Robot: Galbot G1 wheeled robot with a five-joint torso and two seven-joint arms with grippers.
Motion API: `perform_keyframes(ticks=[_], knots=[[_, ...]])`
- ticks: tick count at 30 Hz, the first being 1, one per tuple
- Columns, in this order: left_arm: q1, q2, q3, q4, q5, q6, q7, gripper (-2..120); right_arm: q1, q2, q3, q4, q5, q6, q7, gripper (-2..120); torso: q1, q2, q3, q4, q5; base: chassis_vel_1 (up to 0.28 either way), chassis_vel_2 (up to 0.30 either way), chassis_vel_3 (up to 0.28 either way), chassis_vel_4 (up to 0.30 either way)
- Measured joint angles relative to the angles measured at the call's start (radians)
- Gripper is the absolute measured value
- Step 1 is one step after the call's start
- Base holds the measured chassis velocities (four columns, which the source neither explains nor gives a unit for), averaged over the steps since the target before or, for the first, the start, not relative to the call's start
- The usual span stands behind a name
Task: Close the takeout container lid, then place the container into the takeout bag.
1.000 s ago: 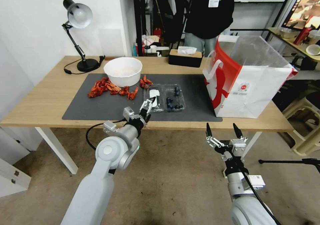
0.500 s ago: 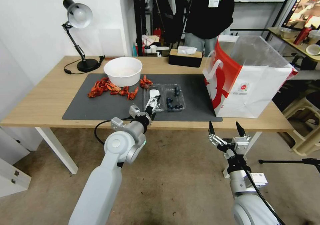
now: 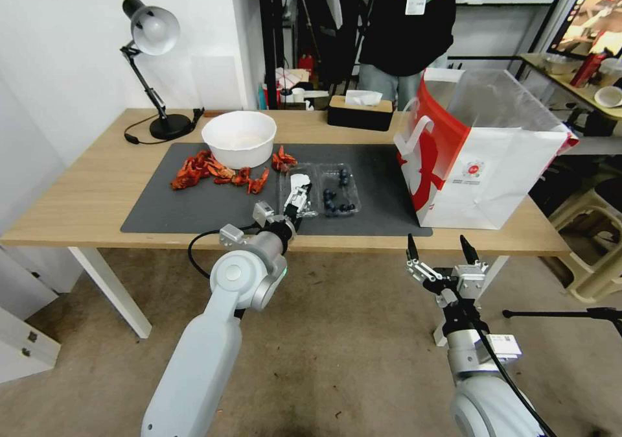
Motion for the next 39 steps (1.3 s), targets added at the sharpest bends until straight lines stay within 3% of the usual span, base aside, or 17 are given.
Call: perform_keyframes(ticks=[9, 22, 39], knots=[[0.012, 0.019, 0.023, 0.001, 0.096, -0.038, 0.104, 100, -0.002, -0.001, -0.003, 0.001, -0.002, 0.000, -0.001, 100, 0.000, 0.000, 0.000, 0.0000, 0.0000, 0.000, 0.000, 0.000, 0.000], [0.012, 0.057, 0.107, 0.031, 0.308, -0.121, 0.309, 100, -0.017, 0.000, 0.005, 0.005, -0.006, 0.007, -0.003, 100, 0.000, 0.000, 0.000, 0.0000, 0.0000, 0.000, 0.000, 0.000, 0.000], [-0.079, 0.102, 0.169, 0.074, 0.306, -0.141, 0.339, 100, -0.024, 0.010, 0.021, 0.005, -0.010, 0.010, -0.004, 100, 0.000, 0.000, 0.000, 0.0000, 0.0001, 0.000, 0.000, 0.000, 0.000]])
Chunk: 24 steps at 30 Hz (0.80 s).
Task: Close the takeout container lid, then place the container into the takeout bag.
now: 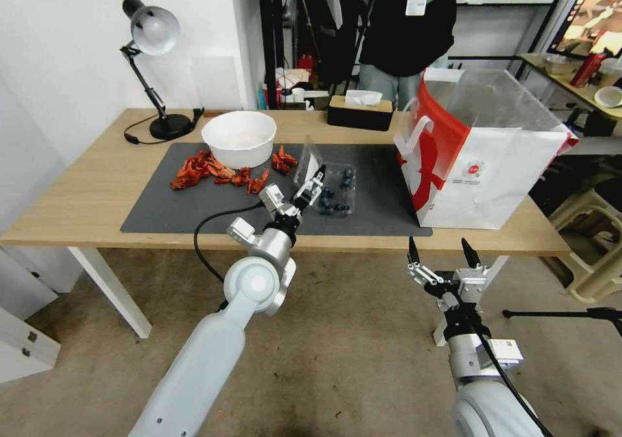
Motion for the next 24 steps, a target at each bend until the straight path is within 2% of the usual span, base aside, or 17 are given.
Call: perform_keyframes(ticks=[5, 12, 16, 20, 24], knots=[[-0.015, 0.002, 0.009, 0.007, -0.006, 0.000, -0.001, 100, -0.002, 0.001, 0.004, 0.001, 0.000, 0.000, 0.000, 100, 0.000, 0.000, 0.000, 0.0000, 0.0000, 0.000, 0.000, 0.000, 0.000], [-0.036, 0.027, 0.042, 0.022, 0.012, -0.007, 0.054, 100, -0.006, 0.006, 0.008, 0.002, 0.000, 0.001, 0.000, 100, 0.000, 0.000, 0.000, 0.0000, 0.0000, 0.000, 0.000, 0.000, 0.000], [-0.046, 0.033, 0.059, 0.025, 0.012, -0.009, 0.064, 100, -0.007, 0.009, 0.008, 0.002, -0.002, 0.002, 0.000, 100, 0.000, 0.000, 0.000, 0.0000, 0.0000, 0.000, 0.000, 0.000, 0.000], [-0.068, 0.038, 0.075, 0.034, -0.012, -0.007, 0.062, 100, -0.008, 0.009, 0.008, 0.002, -0.003, 0.002, 0.000, 100, 0.000, 0.000, 0.000, 0.0000, 0.0000, 0.000, 0.000, 0.000, 0.000], [-0.097, 0.041, 0.086, 0.040, -0.071, 0.008, 0.020, 100, -0.011, 0.010, 0.012, 0.002, -0.004, 0.003, 0.000, 100, 0.000, 0.000, 0.000, 0.0000, 0.0000, 0.000, 0.000, 0.000, 0.000]])
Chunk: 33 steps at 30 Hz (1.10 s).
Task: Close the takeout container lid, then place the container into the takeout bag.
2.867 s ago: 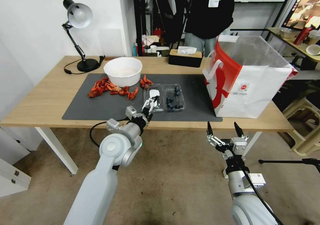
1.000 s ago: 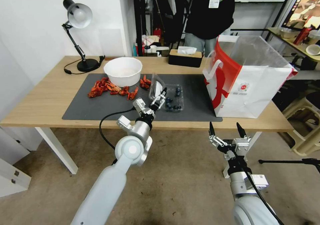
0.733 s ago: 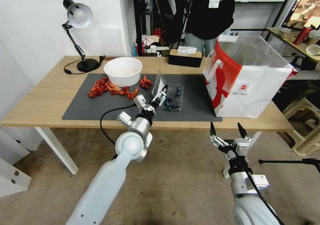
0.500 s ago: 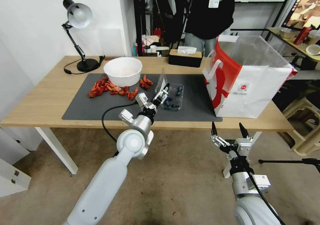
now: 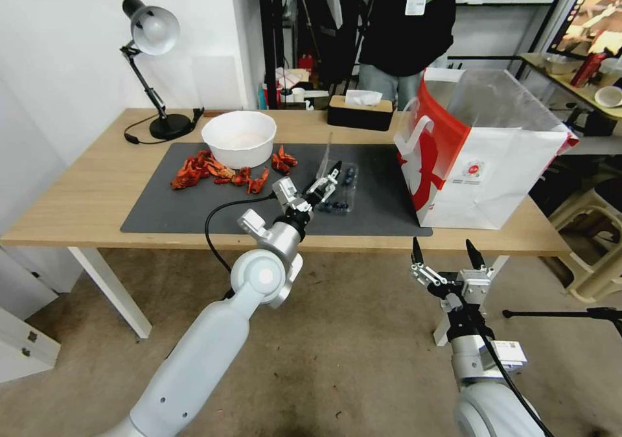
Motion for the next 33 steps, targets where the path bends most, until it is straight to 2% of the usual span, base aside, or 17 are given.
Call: perform_keyframes(ticks=[2, 5, 6, 9, 16, 22, 24, 26, 28, 30, 33], knots=[[-0.011, 0.001, 0.003, 0.001, -0.029, 0.008, -0.025, 100, -0.001, 0.000, 0.001, 0.000, 0.000, 0.000, 0.000, 100, 0.000, 0.000, 0.000, 0.0000, 0.0000, 0.000, 0.000, 0.000, 0.000], [-0.044, -0.003, 0.003, 0.003, -0.145, 0.044, -0.126, 100, -0.006, 0.001, 0.005, 0.002, 0.000, 0.001, 0.000, 100, 0.000, 0.000, 0.000, 0.0000, 0.0000, 0.000, 0.000, 0.000, 0.000], [-0.044, -0.003, 0.003, 0.003, -0.145, 0.044, -0.126, 100, -0.006, 0.001, 0.005, 0.002, 0.000, 0.001, 0.000, 100, 0.000, 0.000, 0.000, 0.0000, 0.0000, 0.000, 0.000, 0.000, 0.000], [-0.067, -0.010, -0.004, 0.007, -0.242, 0.069, -0.189, 100, -0.009, 0.002, 0.008, 0.002, -0.001, 0.003, 0.000, 100, 0.000, 0.000, 0.000, -0.0001, 0.0001, 0.000, 0.000, 0.000, 0.000], [-0.087, -0.025, -0.008, 0.022, -0.319, 0.078, -0.231, 100, -0.010, 0.006, 0.009, 0.000, -0.004, 0.005, 0.000, 100, 0.000, 0.000, 0.000, 0.0000, 0.0001, 0.000, 0.000, 0.000, 0.000], [-0.107, -0.041, 0.001, 0.070, -0.319, 0.079, -0.239, 94, -0.010, 0.007, 0.009, 0.000, -0.005, 0.006, 0.000, 100, 0.000, 0.000, 0.000, 0.0000, 0.0000, 0.000, 0.000, 0.000, 0.000], [-0.115, -0.045, 0.008, 0.089, -0.294, 0.078, -0.239, 86, -0.011, 0.006, 0.011, 0.000, -0.005, 0.006, 0.000, 100, 0.000, 0.000, 0.000, 0.0000, 0.0000, 0.000, 0.000, 0.000, 0.000], [-0.116, -0.045, 0.010, 0.093, -0.286, 0.077, -0.239, 85, -0.011, 0.005, 0.011, 0.000, -0.005, 0.006, 0.000, 100, 0.000, 0.000, 0.000, 0.0000, 0.0000, 0.000, 0.000, 0.000, 0.000], [-0.118, -0.044, 0.024, 0.109, -0.234, 0.075, -0.235, 72, -0.009, 0.004, 0.012, 0.000, -0.004, 0.006, 0.000, 100, 0.000, 0.000, 0.000, 0.0000, 0.0000, 0.000, 0.000, 0.000, 0.000], [-0.118, -0.042, 0.029, 0.112, -0.212, 0.074, -0.232, 69, -0.008, 0.004, 0.012, 0.000, -0.003, 0.006, 0.000, 100, 0.000, 0.000, 0.000, 0.0000, 0.0000, 0.000, 0.000, 0.000, 0.000], [-0.115, -0.034, 0.056, 0.128, -0.122, 0.058, -0.212, 55, -0.002, 0.003, 0.010, 0.000, 0.004, 0.004, 0.001, 100, 0.000, 0.000, 0.000, 0.0001, 0.0000, 0.000, 0.000, 0.000, 0.000]])
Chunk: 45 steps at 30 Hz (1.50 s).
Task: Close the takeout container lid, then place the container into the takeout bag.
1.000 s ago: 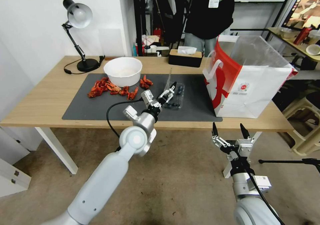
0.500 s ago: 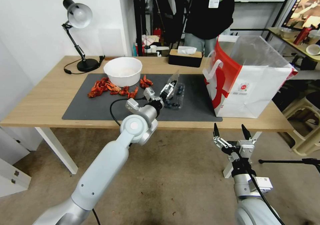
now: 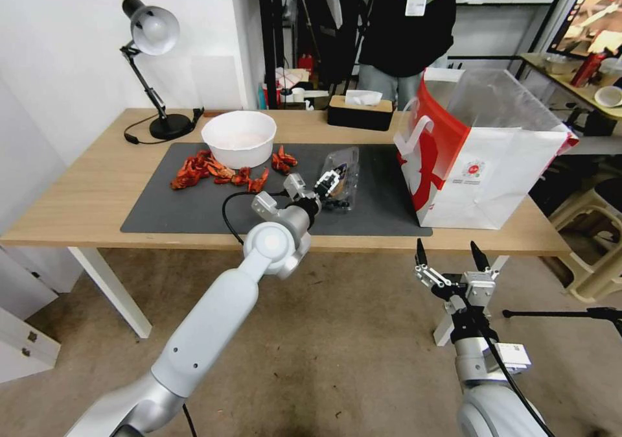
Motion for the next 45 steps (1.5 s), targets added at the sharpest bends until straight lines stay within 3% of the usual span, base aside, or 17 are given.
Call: perform_keyframes(ticks=[12, 14, 16, 29, 37, 45], knots=[[-0.003, 0.011, 0.064, 0.038, 0.222, -0.040, 0.047, 15, 0.031, -0.023, 0.009, 0.008, 0.076, -0.041, 0.014, 100, 0.000, 0.000, 0.000, -0.0001, 0.0001, 0.000, 0.000, 0.000, 0.000], [-0.005, 0.013, 0.078, 0.044, 0.268, -0.044, 0.053, 4, 0.055, -0.038, 0.012, 0.016, 0.132, -0.074, 0.026, 100, 0.000, 0.000, 0.000, 0.0000, 0.0001, 0.000, 0.000, 0.000, 0.000], [-0.007, 0.014, 0.085, 0.048, 0.297, -0.046, 0.059, 0, 0.070, -0.048, 0.015, 0.022, 0.174, -0.096, 0.034, 100, 0.000, 0.000, 0.000, 0.0000, 0.0001, 0.000, 0.000, 0.000, 0.000], [-0.036, 0.032, 0.157, 0.074, 0.420, -0.050, 0.090, 0, 0.190, -0.142, 0.029, 0.077, 0.567, -0.323, 0.148, 100, 0.000, 0.000, 0.000, 0.0001, 0.0001, 0.000, 0.000, 0.000, 0.000], [-0.062, 0.029, 0.208, 0.097, 0.452, -0.056, 0.106, 0, 0.253, -0.192, 0.013, 0.094, 0.811, -0.405, 0.194, 100, 0.000, 0.000, 0.000, -0.0002, 0.0001, 0.000, 0.000, 0.000, 0.000], [-0.062, 0.039, 0.210, 0.099, 0.457, -0.060, 0.106, 0, 0.356, -0.224, -0.025, 0.065, 0.942, -0.437, 0.219, 100, 0.000, 0.000, 0.000, -0.0001, 0.0001, 0.000, 0.000, 0.000, 0.000]])
